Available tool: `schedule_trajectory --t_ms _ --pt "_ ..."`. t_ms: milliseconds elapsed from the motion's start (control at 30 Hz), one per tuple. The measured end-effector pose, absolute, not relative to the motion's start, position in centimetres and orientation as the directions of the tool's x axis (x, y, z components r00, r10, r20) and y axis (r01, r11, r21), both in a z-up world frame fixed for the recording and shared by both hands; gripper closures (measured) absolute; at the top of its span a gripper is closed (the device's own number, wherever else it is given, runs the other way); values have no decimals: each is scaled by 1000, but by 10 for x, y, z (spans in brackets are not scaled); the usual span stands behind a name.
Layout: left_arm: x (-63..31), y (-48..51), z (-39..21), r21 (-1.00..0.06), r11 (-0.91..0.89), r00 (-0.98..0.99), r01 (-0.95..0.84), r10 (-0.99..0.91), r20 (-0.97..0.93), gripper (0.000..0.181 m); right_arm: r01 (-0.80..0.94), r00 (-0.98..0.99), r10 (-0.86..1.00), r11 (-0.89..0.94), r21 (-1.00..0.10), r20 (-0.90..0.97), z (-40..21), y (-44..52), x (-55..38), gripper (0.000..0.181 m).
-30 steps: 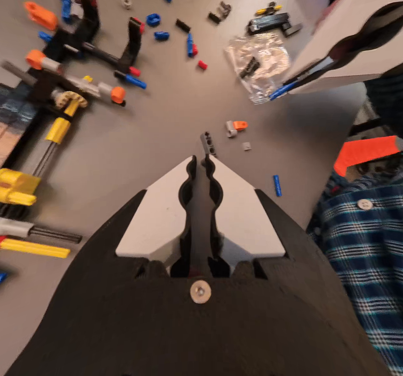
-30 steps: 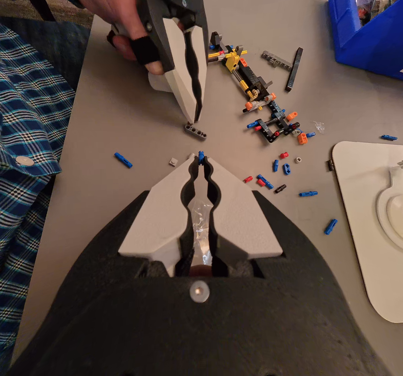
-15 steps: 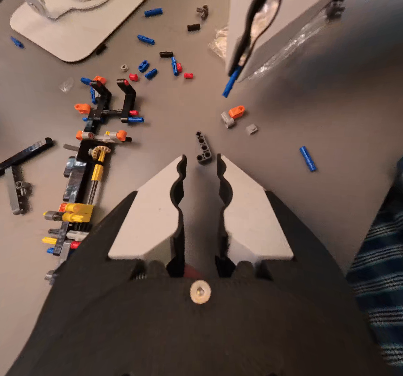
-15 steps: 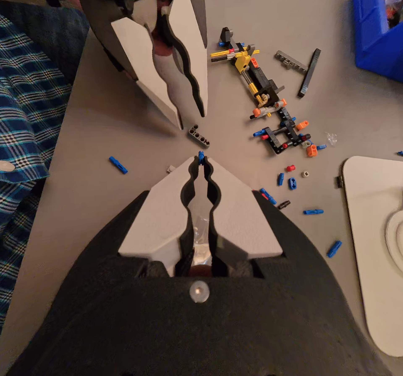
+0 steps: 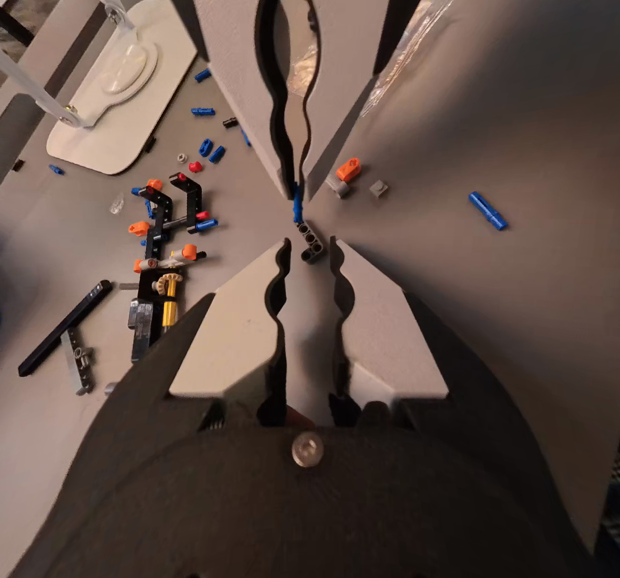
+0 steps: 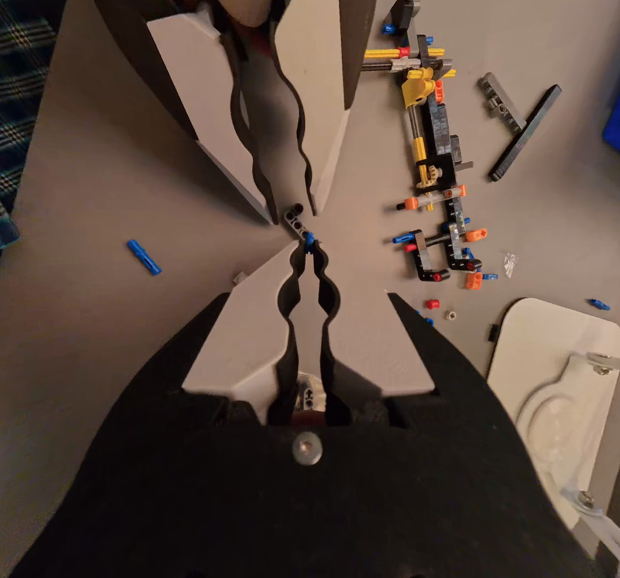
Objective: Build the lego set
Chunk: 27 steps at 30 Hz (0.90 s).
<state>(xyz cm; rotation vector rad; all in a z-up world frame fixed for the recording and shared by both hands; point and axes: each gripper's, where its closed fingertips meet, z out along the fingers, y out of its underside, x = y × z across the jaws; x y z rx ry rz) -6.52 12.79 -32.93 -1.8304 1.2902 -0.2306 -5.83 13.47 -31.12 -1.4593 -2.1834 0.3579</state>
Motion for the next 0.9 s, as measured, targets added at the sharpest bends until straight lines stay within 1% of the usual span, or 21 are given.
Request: schedule_trajectory --t_ms 33,167,300,433,733,900 --pt "-65 129 -330 -721 -86 442 -687 -837 -321 161 795 -318 916 399 -457 246 -312 135 -59 179" --pt "-66 131 -334 -696 -65 419 -715 -837 -352 170 810 -340 909 414 -417 241 -317 136 -59 180" --pt "-65 131 -335 -696 -62 407 -716 -847 -343 171 813 -357 904 424 -398 236 -320 135 -61 180" --pt "-65 130 -335 -696 -58 399 -716 -852 -339 171 825 -376 898 437 -358 231 -322 137 -60 179" --pt "-64 130 -335 -689 -30 380 -724 -851 -362 172 828 -473 859 509 -234 194 -322 136 -62 180" --pt "-64 130 -335 -688 -26 375 -726 -853 -363 172 837 -484 866 501 -221 129 -322 136 -63 180"
